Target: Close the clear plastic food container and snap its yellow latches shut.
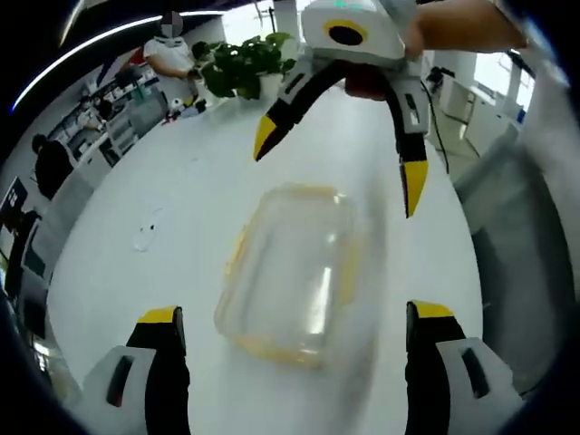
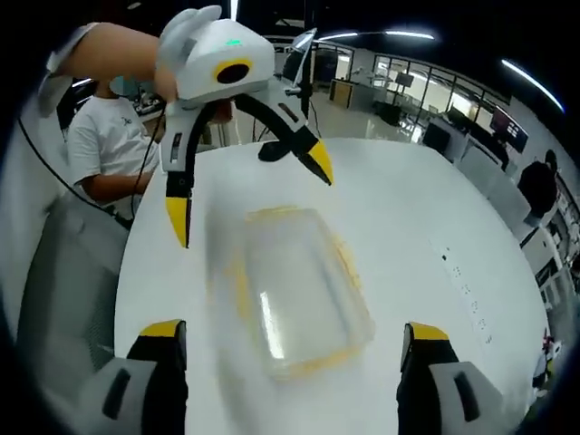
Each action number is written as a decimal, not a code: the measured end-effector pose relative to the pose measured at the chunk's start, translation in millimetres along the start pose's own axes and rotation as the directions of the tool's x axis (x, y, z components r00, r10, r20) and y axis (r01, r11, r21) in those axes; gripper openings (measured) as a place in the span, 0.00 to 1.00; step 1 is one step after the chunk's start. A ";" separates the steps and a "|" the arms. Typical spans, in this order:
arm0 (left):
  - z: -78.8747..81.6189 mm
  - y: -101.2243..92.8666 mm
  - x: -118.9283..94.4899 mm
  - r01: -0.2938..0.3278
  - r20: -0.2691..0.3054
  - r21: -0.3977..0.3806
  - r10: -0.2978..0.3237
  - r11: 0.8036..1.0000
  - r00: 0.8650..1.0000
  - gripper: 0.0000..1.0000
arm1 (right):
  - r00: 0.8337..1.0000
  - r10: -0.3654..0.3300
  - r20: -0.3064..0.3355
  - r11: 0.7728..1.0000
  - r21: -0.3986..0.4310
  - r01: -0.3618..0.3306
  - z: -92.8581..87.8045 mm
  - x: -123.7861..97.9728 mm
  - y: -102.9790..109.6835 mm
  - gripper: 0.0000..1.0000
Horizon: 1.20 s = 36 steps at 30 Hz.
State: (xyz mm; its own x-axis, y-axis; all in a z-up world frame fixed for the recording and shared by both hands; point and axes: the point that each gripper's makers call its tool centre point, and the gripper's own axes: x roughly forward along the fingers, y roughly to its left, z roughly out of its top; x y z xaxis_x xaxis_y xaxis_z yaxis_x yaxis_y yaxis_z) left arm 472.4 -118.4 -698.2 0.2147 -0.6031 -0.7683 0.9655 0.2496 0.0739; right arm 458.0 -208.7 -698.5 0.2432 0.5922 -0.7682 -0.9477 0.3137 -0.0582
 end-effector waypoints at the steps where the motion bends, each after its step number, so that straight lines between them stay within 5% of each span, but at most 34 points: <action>1: 1.8 -1.3 -3.2 -0.007 0.018 -0.018 0.008 1.000 1.000 0.99 | 1.000 -0.020 0.010 1.000 -0.013 0.021 1.0 -3.1 0.8 0.99; 20: 11.3 -42.2 -52.2 -0.090 0.143 -0.114 0.106 0.989 0.984 0.99 | 0.971 -0.142 0.192 0.977 0.184 0.106 -0.5 -60.1 38.8 0.99; 36: -20.1 -99.6 -96.5 -0.138 0.206 -0.265 0.196 0.954 0.959 0.98 | 0.951 -0.200 0.238 0.969 0.194 0.155 -15.6 -110.1 76.0 0.99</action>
State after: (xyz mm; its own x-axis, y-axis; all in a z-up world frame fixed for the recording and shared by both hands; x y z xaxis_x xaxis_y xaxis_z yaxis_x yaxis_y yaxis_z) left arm 352.6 -69.8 -644.2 0.4253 -0.6855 -0.5909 0.8527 0.5223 0.0079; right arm 356.0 -261.7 -628.3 0.4696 0.6767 -0.5671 -0.8403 0.5397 -0.0519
